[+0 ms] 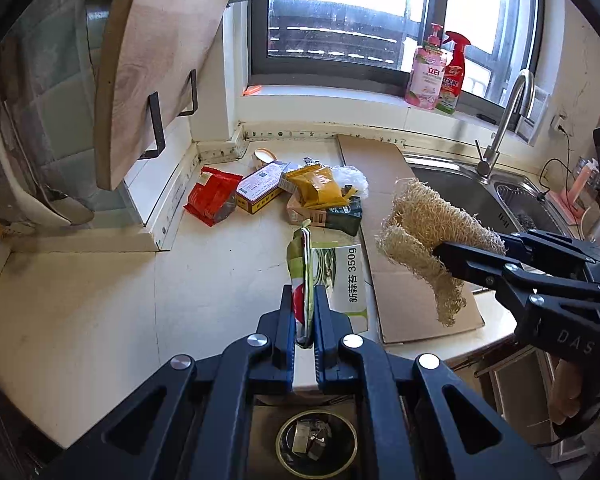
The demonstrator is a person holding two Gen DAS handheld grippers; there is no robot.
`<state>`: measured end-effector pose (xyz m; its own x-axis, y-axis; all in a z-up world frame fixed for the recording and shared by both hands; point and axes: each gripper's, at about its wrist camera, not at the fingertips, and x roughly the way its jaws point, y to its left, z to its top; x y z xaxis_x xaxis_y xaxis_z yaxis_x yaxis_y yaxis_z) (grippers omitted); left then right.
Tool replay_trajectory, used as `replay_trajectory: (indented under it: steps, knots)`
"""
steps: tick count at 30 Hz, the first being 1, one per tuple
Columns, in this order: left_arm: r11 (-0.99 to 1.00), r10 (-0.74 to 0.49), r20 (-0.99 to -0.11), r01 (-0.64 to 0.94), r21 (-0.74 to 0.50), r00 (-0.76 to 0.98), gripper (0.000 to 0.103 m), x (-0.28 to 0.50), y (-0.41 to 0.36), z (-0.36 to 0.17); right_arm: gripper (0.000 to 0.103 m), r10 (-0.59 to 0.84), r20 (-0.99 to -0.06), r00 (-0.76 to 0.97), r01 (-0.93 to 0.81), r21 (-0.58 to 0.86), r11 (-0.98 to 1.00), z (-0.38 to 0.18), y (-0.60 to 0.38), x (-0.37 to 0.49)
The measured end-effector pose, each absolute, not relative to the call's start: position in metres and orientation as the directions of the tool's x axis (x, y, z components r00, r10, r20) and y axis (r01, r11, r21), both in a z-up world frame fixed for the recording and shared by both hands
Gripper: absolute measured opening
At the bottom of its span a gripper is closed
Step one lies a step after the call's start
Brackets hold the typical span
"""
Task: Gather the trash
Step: 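Carry the green packet and loofah down over the trash bin with both grippers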
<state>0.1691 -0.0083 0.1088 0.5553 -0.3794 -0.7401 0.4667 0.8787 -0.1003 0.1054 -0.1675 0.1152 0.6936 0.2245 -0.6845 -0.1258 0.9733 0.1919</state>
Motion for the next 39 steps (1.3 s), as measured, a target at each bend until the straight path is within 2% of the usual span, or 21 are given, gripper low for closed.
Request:
replay_trajectory:
  steps: [8,16,25,29,32,39]
  knots:
    - [0.891,-0.356,-0.747,0.445,-0.090,0.562,0.005,0.108,0.017,0.112,0.031,0.263,-0.673,0.691,-0.167,0.204,0.964,0.127,-0.147,0.051]
    - [0.902,-0.353,-0.781,0.409,-0.138,0.514,0.006,0.069,0.030,0.071,0.031,0.304,-0.695,0.652,-0.174,0.253,0.952,0.098,-0.137,0.009]
    - [0.917,-0.346,-0.818,0.351,-0.191,0.459,0.006,0.039,0.025,-0.013,0.031,0.325,-0.777,0.539,-0.100,0.325,0.940,0.001,-0.141,-0.009]
    - [0.913,-0.364,-0.852,0.325,-0.246,0.377,0.006,0.035,0.021,-0.063,0.031,0.270,-0.824,0.498,-0.050,0.284,0.958,-0.048,-0.143,-0.011]
    - [0.920,-0.342,-0.879,0.310,-0.240,0.332,0.006,0.032,0.016,-0.103,0.031,0.248,-0.860,0.447,-0.014,0.270,0.963,-0.086,-0.146,-0.008]
    - [0.924,-0.337,-0.905,0.275,-0.264,0.262,0.006,0.033,0.012,-0.162,0.032,0.230,-0.921,0.315,0.033,0.252,0.967,-0.157,-0.146,-0.004]
